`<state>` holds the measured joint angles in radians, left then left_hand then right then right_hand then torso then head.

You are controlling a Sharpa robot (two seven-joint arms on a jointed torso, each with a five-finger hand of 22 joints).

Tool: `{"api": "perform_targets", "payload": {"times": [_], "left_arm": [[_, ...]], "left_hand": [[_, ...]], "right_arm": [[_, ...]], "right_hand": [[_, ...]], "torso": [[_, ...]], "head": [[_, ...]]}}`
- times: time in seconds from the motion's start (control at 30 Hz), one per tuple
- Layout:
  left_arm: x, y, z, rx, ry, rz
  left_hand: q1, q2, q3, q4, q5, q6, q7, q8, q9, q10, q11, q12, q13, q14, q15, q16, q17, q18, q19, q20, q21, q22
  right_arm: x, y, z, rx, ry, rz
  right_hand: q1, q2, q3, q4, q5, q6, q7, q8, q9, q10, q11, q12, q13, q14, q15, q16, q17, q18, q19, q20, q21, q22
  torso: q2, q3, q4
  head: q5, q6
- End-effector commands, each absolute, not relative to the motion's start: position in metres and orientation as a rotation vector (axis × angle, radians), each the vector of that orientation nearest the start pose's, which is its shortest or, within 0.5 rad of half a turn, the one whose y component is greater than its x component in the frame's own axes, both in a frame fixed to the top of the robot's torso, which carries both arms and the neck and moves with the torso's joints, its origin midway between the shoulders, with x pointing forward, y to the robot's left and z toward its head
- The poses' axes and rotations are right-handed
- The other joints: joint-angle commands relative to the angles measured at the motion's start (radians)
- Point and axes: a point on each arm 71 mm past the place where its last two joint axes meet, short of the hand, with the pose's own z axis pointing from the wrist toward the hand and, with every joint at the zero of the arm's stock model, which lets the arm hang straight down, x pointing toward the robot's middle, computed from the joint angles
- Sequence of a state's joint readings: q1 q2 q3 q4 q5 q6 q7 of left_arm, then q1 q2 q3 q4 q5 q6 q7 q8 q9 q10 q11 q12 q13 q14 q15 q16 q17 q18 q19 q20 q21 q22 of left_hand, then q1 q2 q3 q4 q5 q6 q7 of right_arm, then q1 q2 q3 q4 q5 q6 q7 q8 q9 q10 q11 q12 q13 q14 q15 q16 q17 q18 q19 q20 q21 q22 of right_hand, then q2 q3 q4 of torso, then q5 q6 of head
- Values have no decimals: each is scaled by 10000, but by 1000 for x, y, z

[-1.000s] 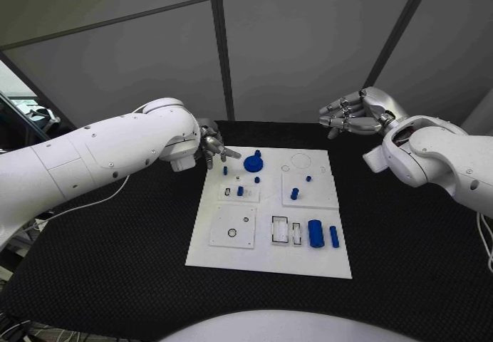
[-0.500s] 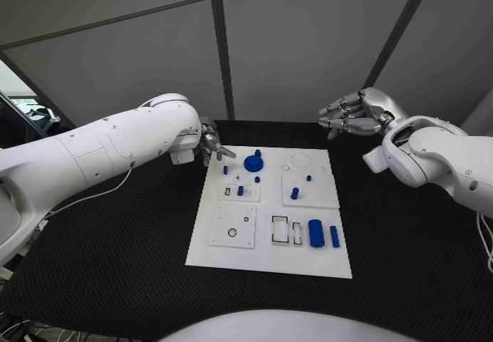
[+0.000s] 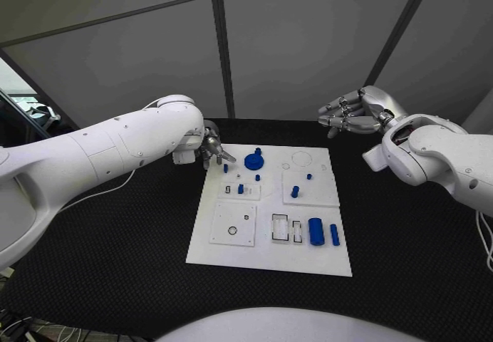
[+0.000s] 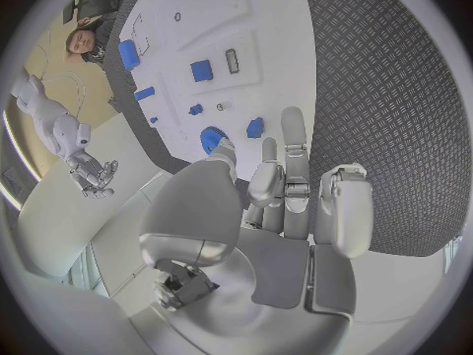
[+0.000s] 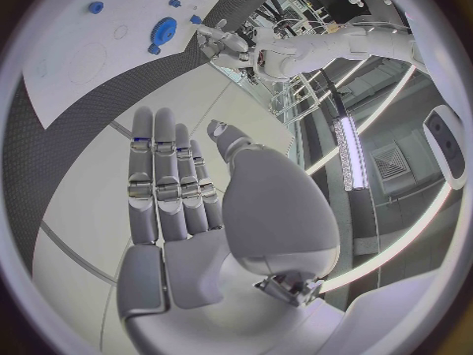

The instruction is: Assemble the parts on the task board

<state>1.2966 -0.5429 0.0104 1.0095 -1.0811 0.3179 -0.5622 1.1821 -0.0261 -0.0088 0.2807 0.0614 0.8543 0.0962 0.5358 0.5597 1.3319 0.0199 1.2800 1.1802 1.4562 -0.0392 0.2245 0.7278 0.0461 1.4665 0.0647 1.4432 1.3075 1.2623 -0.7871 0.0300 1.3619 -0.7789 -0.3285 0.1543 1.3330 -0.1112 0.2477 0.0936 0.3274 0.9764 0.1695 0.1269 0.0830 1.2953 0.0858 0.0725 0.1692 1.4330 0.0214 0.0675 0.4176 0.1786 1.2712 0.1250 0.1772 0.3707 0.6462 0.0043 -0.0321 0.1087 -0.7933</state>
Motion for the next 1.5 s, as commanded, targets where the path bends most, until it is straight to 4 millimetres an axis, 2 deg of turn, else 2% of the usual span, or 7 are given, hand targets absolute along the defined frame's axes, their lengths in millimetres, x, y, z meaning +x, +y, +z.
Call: {"api": "perform_targets", "payload": {"times": [0.03,0.2,1.0,1.23,1.5], "left_arm": [[575,217,-195,-2526,23533,-2086],[575,216,-195,-2515,23573,-2212],[576,212,-201,-2493,23891,-2209],[577,214,-202,-2702,23774,-2060],[577,213,-202,-2653,23884,-1983]], "left_hand": [[83,29,-64,5,45,97,-13,-36,-26,78,29,48,19,-1,56,-28,16,-62,304,54,57,952],[166,93,-86,-23,49,139,-21,-37,-81,87,22,64,27,2,51,-29,18,-66,313,51,68,970],[579,435,-96,-181,52,262,-37,-48,-319,120,6,112,54,8,39,-36,24,-78,338,48,98,1026],[737,620,-37,-251,49,292,-41,-55,-410,134,1,127,63,11,36,-38,26,-79,343,48,102,1038],[851,659,-16,-333,44,315,-50,-49,-459,140,-7,132,63,13,32,-40,28,-80,345,46,104,1045]], "right_arm": [[533,-220,-132,3936,15304,10812],[534,-220,-132,3941,15344,10813],[533,-217,-132,3905,15362,10872],[533,-217,-132,3902,15362,10877],[534,-217,-132,3899,15374,10882]], "right_hand": [[33,27,61,20,59,66,-1,12,4,78,13,21,-16,54,-11,16,-14,42,48,-8,-60,-15],[28,21,61,23,74,65,1,9,3,79,15,19,-21,55,-10,14,-18,41,52,-9,-64,-18],[10,14,57,35,95,62,5,5,-1,77,20,14,-29,55,-6,9,-25,37,58,-9,-74,-26],[3,15,58,42,105,63,6,3,-2,79,21,12,-33,56,-5,7,-29,36,62,-9,-80,-31],[3,15,58,43,106,63,6,3,-3,79,21,12,-34,56,-5,6,-30,36,62,-9,-80,-31]], "torso": [[-8,0,10],[-9,11,10],[-3,7,4],[-9,4,6],[-15,9,12]], "head": [[3,-2],[8,-10],[20,-54],[2,-71],[4,-93]]}}
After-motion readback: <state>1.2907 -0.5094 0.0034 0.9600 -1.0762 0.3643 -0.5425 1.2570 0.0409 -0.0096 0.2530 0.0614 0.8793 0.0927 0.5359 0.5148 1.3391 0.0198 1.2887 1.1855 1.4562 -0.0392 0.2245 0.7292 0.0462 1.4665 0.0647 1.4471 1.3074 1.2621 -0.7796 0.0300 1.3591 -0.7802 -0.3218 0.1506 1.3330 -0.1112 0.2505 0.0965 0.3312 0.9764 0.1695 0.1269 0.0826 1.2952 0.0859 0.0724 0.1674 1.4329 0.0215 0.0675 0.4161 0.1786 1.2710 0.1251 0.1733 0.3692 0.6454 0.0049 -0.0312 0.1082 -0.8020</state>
